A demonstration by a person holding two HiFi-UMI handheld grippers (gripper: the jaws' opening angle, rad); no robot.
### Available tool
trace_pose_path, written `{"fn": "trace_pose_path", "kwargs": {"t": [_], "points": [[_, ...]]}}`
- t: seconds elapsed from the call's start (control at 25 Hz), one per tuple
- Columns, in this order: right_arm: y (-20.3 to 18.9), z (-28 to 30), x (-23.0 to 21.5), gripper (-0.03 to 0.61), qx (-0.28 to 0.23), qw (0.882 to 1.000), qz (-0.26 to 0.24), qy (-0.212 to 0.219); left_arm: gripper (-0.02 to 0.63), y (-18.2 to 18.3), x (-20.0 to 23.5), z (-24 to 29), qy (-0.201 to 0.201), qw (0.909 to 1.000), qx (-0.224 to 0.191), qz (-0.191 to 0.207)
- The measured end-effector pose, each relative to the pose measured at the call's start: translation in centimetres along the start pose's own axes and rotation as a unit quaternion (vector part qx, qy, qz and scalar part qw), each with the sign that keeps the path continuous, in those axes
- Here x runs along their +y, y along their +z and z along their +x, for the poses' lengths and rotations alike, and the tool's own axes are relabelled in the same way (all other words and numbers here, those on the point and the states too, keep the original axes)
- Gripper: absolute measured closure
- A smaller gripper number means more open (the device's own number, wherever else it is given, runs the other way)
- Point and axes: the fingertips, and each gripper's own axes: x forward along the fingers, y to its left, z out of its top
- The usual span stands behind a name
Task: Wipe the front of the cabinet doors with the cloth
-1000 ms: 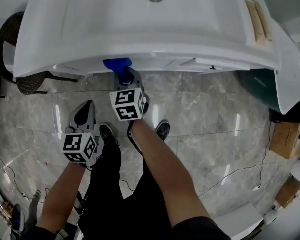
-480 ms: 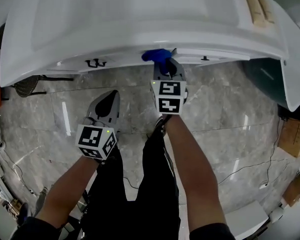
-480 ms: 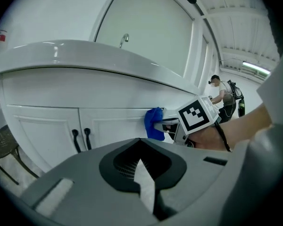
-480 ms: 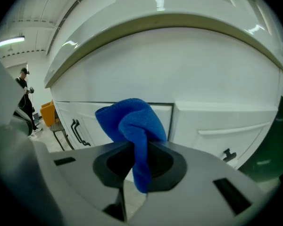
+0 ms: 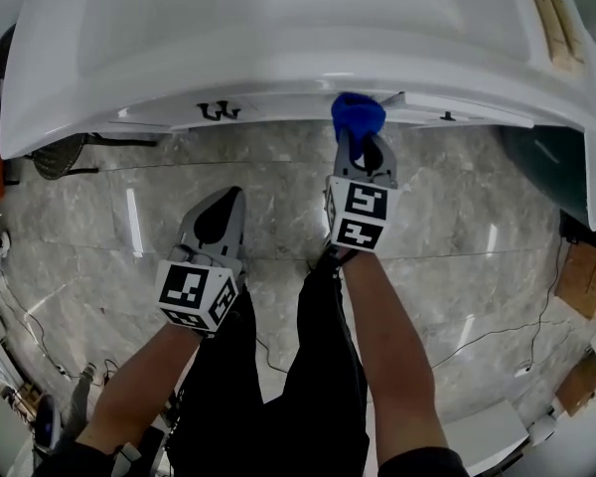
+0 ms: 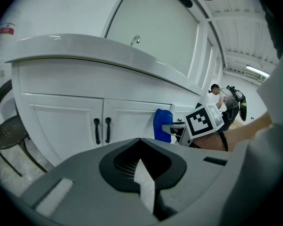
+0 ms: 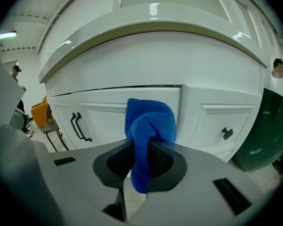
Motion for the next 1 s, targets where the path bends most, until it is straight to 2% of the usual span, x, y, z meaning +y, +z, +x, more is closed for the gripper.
{"fn": "trace_pose_path", "kwargs": {"t": [0.28, 0.44, 0.56, 0.68, 0.84, 1.0], "points": [[0.0, 3.2, 15.3, 0.528, -0.008, 0.996, -0.04, 0.078, 0.615, -3.2, 8.5, -6.2, 0.042, 0.9985, 0.023, -0.027], [-0.4, 5.4, 19.7, 0.528, -0.008, 0.994, -0.06, 0.091, 0.614, -3.4, 11.1, -7.6, 0.045, 0.9983, 0.025, -0.027], [-0.3, 6.8, 20.5, 0.528, -0.008, 0.991, -0.092, 0.093, 0.615, -3.1, 12.1, -7.3, 0.047, 0.9985, 0.017, -0.022], [-0.4, 7.3, 20.2, 0.528, -0.005, 0.987, -0.117, 0.113, 0.615, -2.8, 11.9, -6.5, 0.051, 0.9983, 0.013, -0.024], [0.2, 7.6, 17.2, 0.528, -0.001, 0.99, -0.085, 0.113, 0.615, -2.9, 10.0, -4.3, 0.043, 0.9984, 0.015, -0.033], [0.5, 7.3, 14.2, 0.528, 0.0, 0.989, -0.087, 0.123, 0.614, -3.3, 6.5, -2.2, 0.032, 0.9985, 0.02, -0.039]]}}
